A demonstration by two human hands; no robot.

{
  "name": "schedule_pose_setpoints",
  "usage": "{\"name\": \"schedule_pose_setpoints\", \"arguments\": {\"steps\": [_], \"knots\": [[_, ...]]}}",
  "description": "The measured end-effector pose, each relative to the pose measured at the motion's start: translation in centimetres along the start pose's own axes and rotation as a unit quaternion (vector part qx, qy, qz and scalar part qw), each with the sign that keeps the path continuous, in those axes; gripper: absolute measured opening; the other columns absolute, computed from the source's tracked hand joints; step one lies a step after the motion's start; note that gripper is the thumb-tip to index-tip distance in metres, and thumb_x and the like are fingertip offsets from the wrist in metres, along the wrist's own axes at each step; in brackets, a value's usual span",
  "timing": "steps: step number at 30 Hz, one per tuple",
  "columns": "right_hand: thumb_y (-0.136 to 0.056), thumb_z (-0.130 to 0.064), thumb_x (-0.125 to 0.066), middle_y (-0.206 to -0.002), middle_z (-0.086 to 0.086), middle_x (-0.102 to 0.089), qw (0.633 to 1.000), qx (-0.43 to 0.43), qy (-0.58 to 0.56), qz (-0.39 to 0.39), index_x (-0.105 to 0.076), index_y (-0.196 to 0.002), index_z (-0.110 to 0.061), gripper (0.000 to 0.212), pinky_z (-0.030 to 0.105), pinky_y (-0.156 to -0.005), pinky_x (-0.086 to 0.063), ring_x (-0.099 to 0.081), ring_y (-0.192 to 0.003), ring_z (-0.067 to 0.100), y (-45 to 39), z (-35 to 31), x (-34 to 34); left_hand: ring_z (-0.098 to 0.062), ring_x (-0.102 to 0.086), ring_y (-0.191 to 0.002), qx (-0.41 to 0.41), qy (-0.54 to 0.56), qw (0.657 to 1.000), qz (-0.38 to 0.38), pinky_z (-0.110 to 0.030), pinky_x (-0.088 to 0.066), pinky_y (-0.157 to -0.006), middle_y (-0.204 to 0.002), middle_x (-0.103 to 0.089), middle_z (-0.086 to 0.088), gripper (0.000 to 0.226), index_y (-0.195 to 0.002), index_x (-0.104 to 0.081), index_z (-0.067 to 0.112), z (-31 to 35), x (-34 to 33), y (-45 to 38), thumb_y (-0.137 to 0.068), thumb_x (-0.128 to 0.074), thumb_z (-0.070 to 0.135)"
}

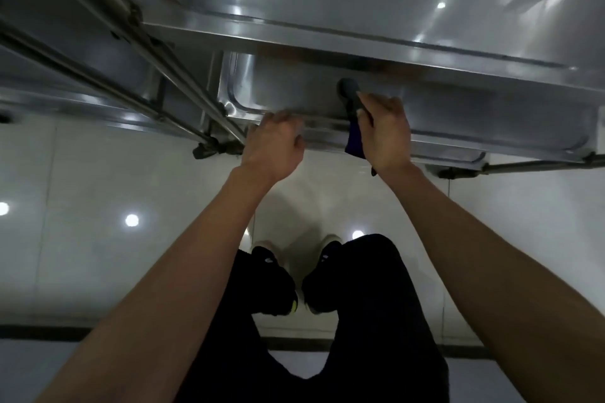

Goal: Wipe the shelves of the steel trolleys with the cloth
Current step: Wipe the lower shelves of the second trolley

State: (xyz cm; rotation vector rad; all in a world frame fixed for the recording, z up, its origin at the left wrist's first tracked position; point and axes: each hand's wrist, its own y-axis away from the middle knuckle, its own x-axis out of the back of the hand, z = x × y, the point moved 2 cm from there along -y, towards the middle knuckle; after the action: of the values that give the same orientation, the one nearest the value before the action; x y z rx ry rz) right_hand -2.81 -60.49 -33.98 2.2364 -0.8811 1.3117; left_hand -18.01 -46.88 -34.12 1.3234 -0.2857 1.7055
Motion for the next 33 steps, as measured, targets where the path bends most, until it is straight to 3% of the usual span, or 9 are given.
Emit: {"name": "schedule_pose_setpoints", "arguments": {"steps": [3,9,12,14,17,21,24,29,33], "knots": [[-0.1,-0.012,-0.053,-0.119,0.018,-0.068,0.998,0.033,0.033,0.035,-0.061,-0.133,-0.007,0.034,0.043,-0.088,-0.05,-0.06,-0.103,0.036,-2.5,1.2,-2.3,-0.028,-0.045,-0.13,-0.021,0.005,0.998,0.051,-0.046,-0.039,-0.103,-0.137,-0.057,-0.003,0.036,-0.128,-0.064,0.021,-1.6,-2.2,-2.1,-0.093,-0.056,0.023],[-0.102,-0.033,-0.053,-0.131,0.007,-0.063,0.997,0.065,-0.006,-0.028,-0.064,-0.132,-0.015,0.037,0.04,-0.101,-0.044,-0.05,-0.121,0.029,-5.5,2.6,-8.4,-0.024,-0.049,-0.123,-0.055,0.001,0.986,0.157,-0.042,-0.039,-0.099,-0.126,-0.063,0.003,0.028,-0.116,-0.072,0.021,-5.1,-6.9,-4.6,-0.091,-0.058,0.02],[-0.101,-0.024,-0.052,-0.128,0.006,-0.066,0.993,0.112,-0.01,0.044,-0.068,-0.127,-0.014,0.032,0.048,-0.097,-0.044,-0.053,-0.118,0.031,-5.0,3.0,-10.2,-0.025,-0.055,-0.111,-0.087,-0.007,0.97,0.227,-0.044,-0.042,-0.092,-0.112,-0.067,0.003,0.023,-0.105,-0.076,0.019,-6.6,-8.6,-5.2,-0.087,-0.063,0.018],[-0.102,-0.022,-0.051,-0.138,0.006,-0.06,0.991,0.116,0.004,0.066,-0.064,-0.133,-0.016,0.034,0.048,-0.107,-0.037,-0.049,-0.13,0.03,-4.5,3.3,-11.2,-0.025,-0.056,-0.105,-0.113,-0.006,0.953,0.282,-0.044,-0.042,-0.087,-0.104,-0.067,0.004,0.019,-0.099,-0.077,0.019,-7.3,-9.5,-5.4,-0.084,-0.065,0.017],[-0.105,-0.024,-0.045,-0.153,0.001,-0.045,0.989,0.132,0.045,0.055,-0.054,-0.142,-0.02,0.039,0.041,-0.122,-0.015,-0.032,-0.147,0.019,-4.5,3.7,-12.7,-0.024,-0.056,-0.101,-0.14,-0.013,0.929,0.343,-0.042,-0.039,-0.087,-0.101,-0.065,0.003,0.022,-0.098,-0.077,0.022,-8.2,-10.8,-5.9,-0.084,-0.061,0.02],[-0.106,-0.019,-0.038,-0.161,0.0,-0.031,0.991,0.126,-0.035,0.006,-0.041,-0.151,-0.016,0.045,0.038,-0.125,-0.006,-0.017,-0.152,0.014,-5.0,4.5,-12.4,-0.023,-0.055,-0.102,-0.171,-0.016,0.913,0.371,-0.041,-0.041,-0.086,-0.104,-0.063,0.002,0.024,-0.102,-0.076,0.02,-9.0,-11.5,-6.3,-0.086,-0.059,0.019],[-0.107,-0.019,-0.035,-0.162,-0.002,-0.028,0.991,0.131,-0.001,0.0,-0.037,-0.153,-0.019,0.046,0.039,-0.125,-0.006,-0.013,-0.153,0.014,-4.5,5.2,-11.9,-0.026,-0.056,-0.1,-0.165,-0.016,0.913,0.374,-0.043,-0.044,-0.082,-0.102,-0.065,0.0,0.023,-0.1,-0.076,0.017,-9.7,-10.1,-5.7,-0.086,-0.057,0.017],[-0.109,-0.023,-0.032,-0.162,-0.006,-0.027,0.989,0.146,0.014,-0.031,-0.036,-0.153,-0.025,0.045,0.044,-0.125,-0.002,-0.008,-0.154,0.016,-4.6,4.8,-12.1,-0.032,-0.055,-0.1,-0.082,-0.045,0.928,0.361,-0.044,-0.044,-0.079,-0.099,-0.065,-0.007,0.019,-0.098,-0.077,0.014,-11.8,-8.0,-4.6,-0.088,-0.062,0.016],[-0.109,-0.027,-0.025,-0.166,-0.005,-0.013,0.984,0.152,0.073,-0.061,-0.026,-0.157,-0.026,0.048,0.046,-0.124,0.002,0.0,-0.154,0.019,-5.7,2.9,-13.8,-0.031,-0.057,-0.098,-0.08,-0.043,0.93,0.356,-0.044,-0.049,-0.08,-0.097,-0.065,-0.008,0.022,-0.103,-0.076,0.012,-11.9,-8.1,-4.3,-0.091,-0.058,0.018]]}}
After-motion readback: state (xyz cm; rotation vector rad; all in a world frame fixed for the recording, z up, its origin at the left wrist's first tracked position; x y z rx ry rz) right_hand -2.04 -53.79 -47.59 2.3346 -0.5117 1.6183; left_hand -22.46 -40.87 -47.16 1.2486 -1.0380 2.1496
